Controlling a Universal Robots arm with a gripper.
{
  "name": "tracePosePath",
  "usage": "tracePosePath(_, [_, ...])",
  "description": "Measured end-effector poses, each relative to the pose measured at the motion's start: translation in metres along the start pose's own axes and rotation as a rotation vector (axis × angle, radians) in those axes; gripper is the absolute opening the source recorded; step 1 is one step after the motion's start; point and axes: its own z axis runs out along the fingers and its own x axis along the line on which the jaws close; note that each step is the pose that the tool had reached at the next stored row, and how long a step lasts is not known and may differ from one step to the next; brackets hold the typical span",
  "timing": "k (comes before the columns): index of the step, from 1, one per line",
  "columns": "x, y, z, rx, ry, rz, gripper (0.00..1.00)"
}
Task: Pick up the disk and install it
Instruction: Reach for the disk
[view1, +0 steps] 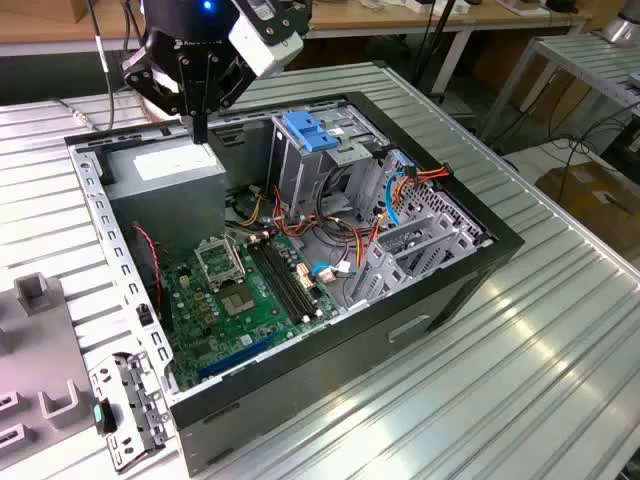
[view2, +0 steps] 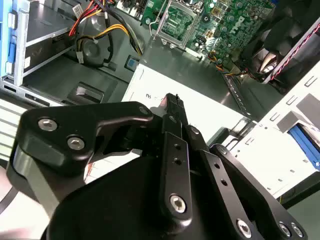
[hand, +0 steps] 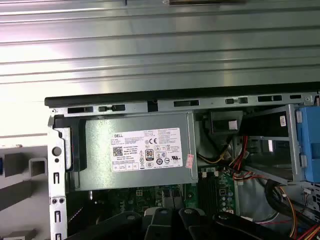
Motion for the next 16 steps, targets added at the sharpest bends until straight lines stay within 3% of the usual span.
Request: tracePosePath(16, [0.0044,-0.0004,0.0008,0.0000,0.0000,0.000,0.11])
